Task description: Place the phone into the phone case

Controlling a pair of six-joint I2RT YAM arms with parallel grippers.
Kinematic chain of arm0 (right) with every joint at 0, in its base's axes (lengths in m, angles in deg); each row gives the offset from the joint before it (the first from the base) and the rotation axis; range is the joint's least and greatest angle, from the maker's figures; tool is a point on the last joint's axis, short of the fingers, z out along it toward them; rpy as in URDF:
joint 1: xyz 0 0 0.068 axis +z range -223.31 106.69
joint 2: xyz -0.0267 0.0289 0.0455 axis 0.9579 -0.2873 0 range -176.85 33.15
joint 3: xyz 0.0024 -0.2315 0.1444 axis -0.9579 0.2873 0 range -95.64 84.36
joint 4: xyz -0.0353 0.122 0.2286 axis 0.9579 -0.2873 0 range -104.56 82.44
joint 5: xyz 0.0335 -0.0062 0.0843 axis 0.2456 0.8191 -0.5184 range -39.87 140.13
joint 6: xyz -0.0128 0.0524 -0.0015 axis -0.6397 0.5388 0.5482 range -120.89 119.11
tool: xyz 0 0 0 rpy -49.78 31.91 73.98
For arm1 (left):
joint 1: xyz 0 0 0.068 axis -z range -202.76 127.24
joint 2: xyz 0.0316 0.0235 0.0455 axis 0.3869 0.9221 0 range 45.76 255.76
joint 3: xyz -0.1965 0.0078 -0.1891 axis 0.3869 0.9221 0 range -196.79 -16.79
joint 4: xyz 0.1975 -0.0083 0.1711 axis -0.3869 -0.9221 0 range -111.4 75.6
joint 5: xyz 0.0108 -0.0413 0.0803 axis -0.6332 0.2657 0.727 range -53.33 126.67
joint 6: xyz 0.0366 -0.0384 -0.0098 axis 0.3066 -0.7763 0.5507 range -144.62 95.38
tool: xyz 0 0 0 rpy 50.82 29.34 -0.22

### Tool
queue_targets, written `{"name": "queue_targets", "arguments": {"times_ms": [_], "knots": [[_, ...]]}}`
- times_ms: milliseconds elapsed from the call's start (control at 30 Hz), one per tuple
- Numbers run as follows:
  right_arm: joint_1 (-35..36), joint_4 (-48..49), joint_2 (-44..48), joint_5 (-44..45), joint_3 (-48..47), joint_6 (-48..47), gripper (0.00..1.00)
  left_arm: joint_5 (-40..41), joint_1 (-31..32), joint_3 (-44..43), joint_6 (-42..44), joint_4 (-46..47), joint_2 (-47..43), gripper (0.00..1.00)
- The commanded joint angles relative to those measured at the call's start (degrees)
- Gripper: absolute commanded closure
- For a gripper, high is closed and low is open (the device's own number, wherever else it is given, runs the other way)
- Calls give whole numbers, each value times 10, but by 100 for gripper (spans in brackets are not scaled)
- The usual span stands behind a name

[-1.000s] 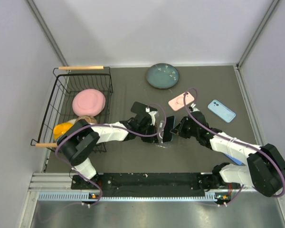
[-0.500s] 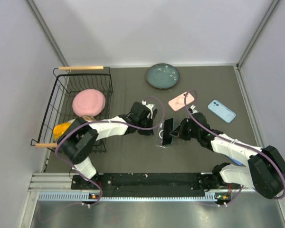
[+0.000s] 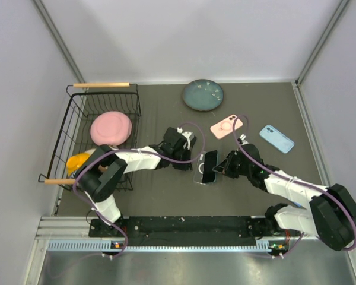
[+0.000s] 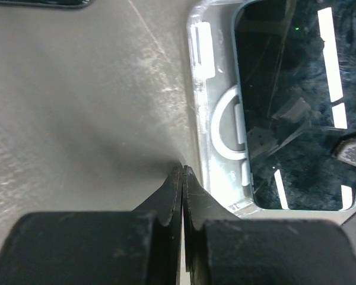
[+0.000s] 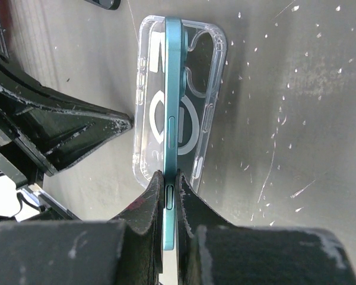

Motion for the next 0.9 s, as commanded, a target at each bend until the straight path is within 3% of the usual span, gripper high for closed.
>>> {"name": "queue_targets", "arguments": {"times_ms": [0, 300, 433, 633, 867], "knots": [[-4, 5, -2, -6, 2, -22, 100, -28, 22, 34, -23, 32, 18, 100], [-4, 23, -34, -23, 16, -60, 100, -62, 48, 78, -59, 70, -17, 100], [-4, 20, -24, -25, 27, -64, 100, -27, 47, 59, -36, 5, -44, 100], [-3, 1, -16, -6, 17, -61, 100, -20, 41, 35, -33, -9, -31, 100], [-3, 37, -3, -2, 43, -10, 100, -71, 52, 83, -75, 68, -22, 100]]}}
